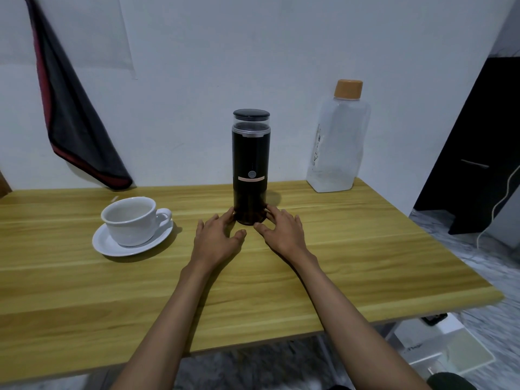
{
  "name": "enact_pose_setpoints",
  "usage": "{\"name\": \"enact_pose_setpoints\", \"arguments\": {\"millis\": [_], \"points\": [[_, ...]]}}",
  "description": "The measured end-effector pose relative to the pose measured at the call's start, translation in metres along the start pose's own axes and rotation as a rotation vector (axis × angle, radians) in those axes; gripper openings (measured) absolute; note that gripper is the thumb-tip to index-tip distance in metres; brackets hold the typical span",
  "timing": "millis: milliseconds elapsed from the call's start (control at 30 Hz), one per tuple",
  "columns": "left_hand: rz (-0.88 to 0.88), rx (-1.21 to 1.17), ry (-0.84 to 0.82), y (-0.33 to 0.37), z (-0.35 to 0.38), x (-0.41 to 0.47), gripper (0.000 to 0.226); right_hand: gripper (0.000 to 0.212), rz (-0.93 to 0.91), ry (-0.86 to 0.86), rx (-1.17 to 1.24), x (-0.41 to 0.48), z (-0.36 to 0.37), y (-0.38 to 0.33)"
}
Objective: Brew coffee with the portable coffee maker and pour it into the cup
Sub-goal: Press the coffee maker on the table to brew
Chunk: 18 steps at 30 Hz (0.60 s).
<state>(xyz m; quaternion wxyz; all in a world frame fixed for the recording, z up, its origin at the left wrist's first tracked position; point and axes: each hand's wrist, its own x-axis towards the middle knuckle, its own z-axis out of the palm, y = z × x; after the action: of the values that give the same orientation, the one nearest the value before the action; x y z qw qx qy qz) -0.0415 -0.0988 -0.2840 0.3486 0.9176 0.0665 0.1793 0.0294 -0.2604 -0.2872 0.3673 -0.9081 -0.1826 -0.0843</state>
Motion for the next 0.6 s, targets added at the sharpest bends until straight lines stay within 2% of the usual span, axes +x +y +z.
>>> {"name": "enact_pose_setpoints", "arguments": {"millis": [600], "points": [[-0.001, -0.015, 0.003, -0.0001, 0.0002, -0.0005, 0.07, 0.058, 0.002, -0.004, -0.004, -0.0003, -0.0005, -0.0003]]}}
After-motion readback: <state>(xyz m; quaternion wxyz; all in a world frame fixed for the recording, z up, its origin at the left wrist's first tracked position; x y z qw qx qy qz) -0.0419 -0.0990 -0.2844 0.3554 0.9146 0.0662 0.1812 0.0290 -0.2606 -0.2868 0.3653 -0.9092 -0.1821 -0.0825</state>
